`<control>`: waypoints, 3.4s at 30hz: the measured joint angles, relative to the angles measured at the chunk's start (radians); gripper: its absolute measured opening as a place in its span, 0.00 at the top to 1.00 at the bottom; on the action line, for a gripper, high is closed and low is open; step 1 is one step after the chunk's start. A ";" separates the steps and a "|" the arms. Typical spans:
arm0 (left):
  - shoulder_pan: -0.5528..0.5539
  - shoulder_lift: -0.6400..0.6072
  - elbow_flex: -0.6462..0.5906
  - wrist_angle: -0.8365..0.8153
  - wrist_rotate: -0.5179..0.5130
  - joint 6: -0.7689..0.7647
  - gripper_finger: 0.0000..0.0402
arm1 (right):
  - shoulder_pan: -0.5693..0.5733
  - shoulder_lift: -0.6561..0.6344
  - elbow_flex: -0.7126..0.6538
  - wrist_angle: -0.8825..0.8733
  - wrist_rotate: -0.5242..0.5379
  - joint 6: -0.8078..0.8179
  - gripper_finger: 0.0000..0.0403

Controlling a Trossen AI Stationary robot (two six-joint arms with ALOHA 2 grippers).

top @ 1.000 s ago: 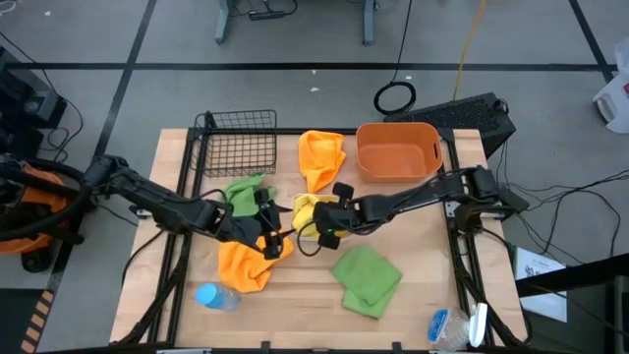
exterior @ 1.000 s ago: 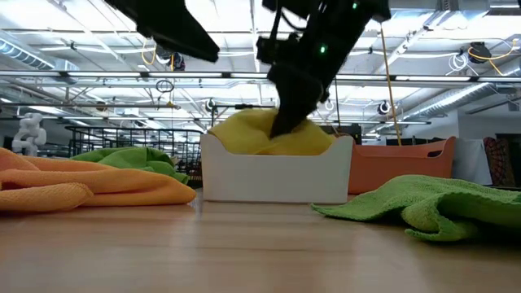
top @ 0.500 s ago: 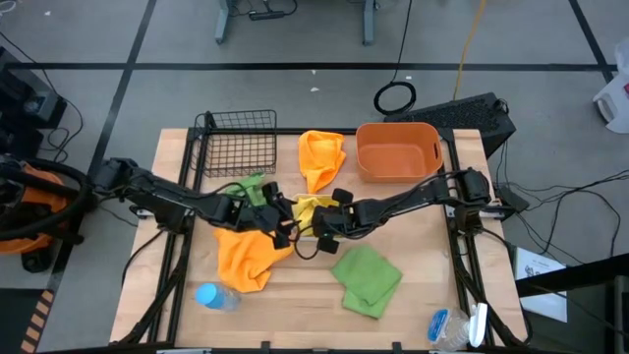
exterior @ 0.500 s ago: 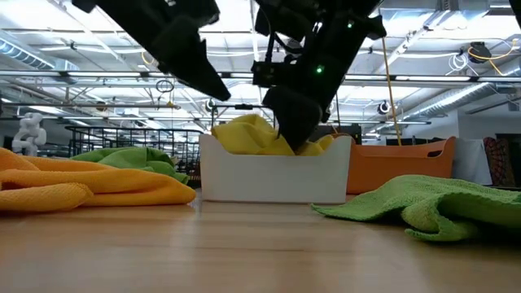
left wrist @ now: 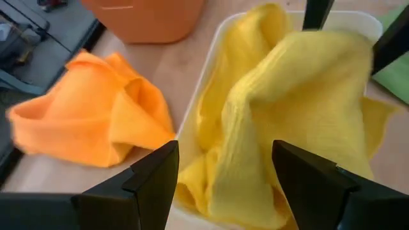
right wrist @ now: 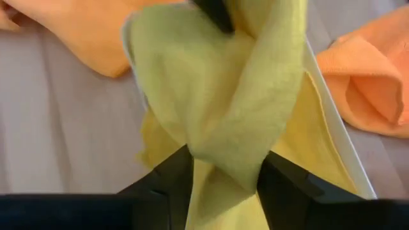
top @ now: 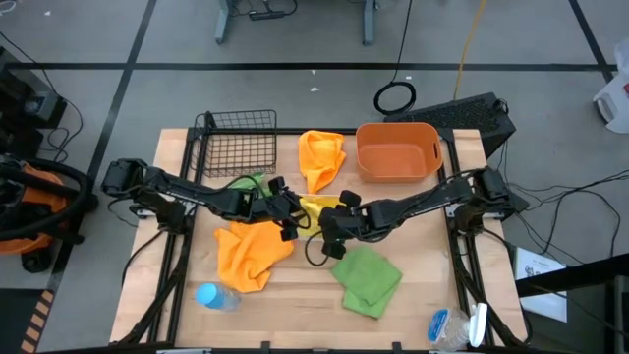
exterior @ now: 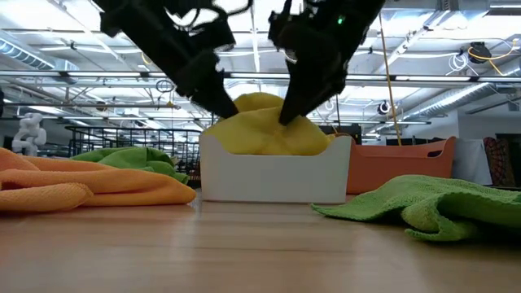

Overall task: Sort microfiber towel by color & place in baskets
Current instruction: Put the yellow microfiber towel into the white bin

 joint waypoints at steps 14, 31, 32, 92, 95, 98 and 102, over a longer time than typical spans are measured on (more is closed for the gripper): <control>0.011 0.033 -0.002 -0.001 0.097 0.025 0.36 | 0.007 -0.023 0.001 0.077 0.034 -0.079 0.65; -0.051 -0.105 0.000 0.002 0.091 0.011 0.36 | -0.026 0.136 0.000 0.054 -0.023 -0.050 0.93; -0.056 -0.104 0.000 0.019 0.091 0.022 0.36 | -0.026 0.136 0.000 0.060 -0.023 -0.050 0.93; -0.155 -0.166 0.000 -0.264 0.004 -0.010 0.36 | -0.053 0.267 0.002 0.326 0.034 -0.077 0.99; -0.154 -0.166 0.000 -0.265 0.004 -0.018 0.36 | -0.055 0.290 0.004 0.331 0.020 -0.075 1.00; -0.154 -0.166 0.000 -0.265 0.004 -0.022 0.36 | -0.055 0.298 0.005 0.330 0.025 -0.079 1.00; -0.154 -0.166 0.000 -0.265 0.004 -0.022 0.36 | -0.056 0.275 0.002 0.318 0.007 -0.084 1.00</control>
